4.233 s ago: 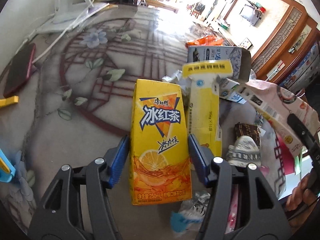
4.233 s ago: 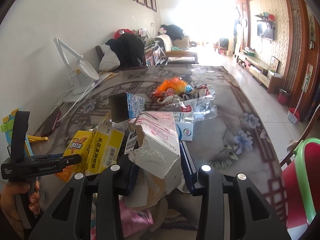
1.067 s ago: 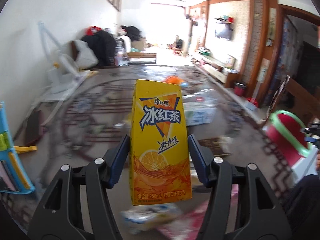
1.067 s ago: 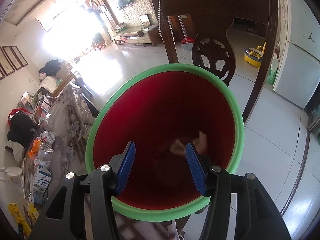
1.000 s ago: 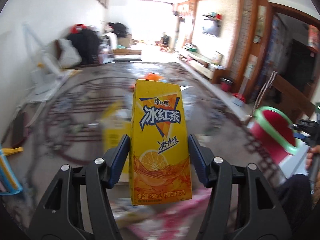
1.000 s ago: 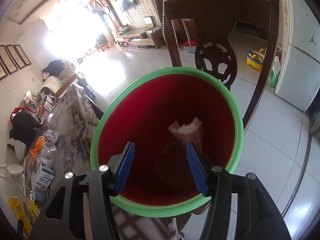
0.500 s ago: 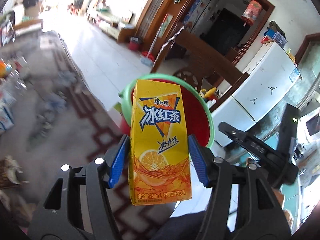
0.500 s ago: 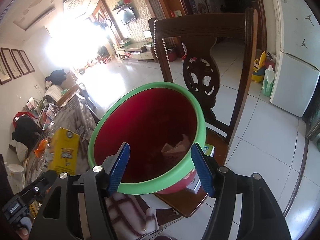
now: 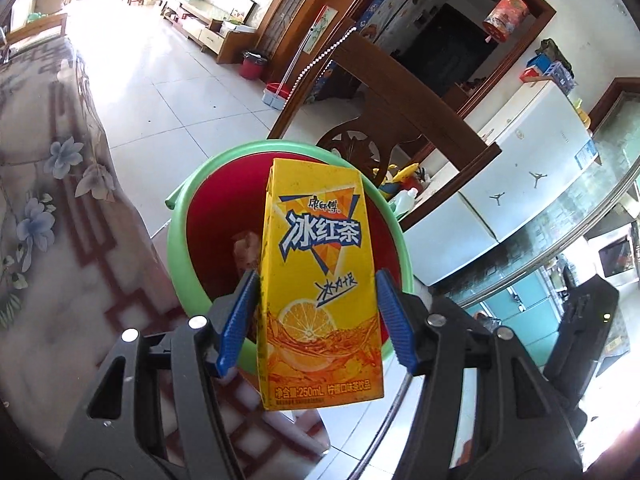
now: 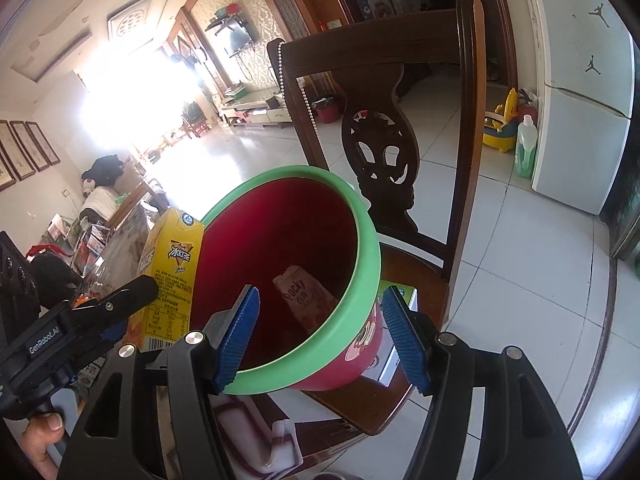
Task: Collect trash
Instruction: 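Carry the yellow iced-tea carton to the red bin and open the left tool, then grasp the patterned paper cup with the left tool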
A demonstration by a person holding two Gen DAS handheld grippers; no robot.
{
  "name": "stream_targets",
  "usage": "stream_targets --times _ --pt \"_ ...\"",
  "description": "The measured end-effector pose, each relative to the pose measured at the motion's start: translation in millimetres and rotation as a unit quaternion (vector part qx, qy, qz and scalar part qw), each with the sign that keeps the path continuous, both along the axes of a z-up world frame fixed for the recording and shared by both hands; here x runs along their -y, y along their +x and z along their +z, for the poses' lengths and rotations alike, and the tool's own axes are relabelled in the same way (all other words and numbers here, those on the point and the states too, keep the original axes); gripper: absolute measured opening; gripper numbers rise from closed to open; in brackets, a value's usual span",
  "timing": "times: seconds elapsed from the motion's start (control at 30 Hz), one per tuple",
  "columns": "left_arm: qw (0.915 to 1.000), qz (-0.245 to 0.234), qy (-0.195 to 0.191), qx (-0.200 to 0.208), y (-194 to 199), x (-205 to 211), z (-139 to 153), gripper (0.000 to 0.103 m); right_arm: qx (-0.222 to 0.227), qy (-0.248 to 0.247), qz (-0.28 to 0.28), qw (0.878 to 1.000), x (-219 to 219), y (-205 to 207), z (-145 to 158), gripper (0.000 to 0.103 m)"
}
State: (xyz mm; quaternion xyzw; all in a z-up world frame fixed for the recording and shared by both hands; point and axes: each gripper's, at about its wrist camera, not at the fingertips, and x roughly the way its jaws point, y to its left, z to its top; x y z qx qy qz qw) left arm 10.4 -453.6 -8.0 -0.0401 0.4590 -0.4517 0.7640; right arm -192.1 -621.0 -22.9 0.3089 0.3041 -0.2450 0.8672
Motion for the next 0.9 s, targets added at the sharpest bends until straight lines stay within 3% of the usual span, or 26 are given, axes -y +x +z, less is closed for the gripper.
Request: stream_targets --times 0.13,0.2,0.43,0.63,0.9 --pt "0.9999 0.010 -0.003 0.004 -0.1 -3.8 2.4 0.060 0.002 0.001 -0.003 1.000 -0.4 -1.3 -0.1 0.062" --pt "0.9998 0.015 -0.005 0.015 -1.5 -9.4 7.2 0.069 0.005 0.003 -0.001 1.000 -1.6 -0.8 0.4 0.062" --pt "0.9968 0.027 0.007 0.076 -25.8 -48.2 24.0 0.069 0.021 -0.002 0.020 1.000 -18.6 0.8 16.8 0.064" --pt "0.9838 0.071 0.057 0.154 -56.2 -123.9 44.8 0.069 0.055 -0.007 0.078 0.995 -57.8 12.7 46.9 0.064" --pt "0.9670 0.187 0.093 0.146 -56.5 -248.9 52.3 0.069 0.067 -0.037 0.206 0.976 -146.4 43.4 81.2 0.068"
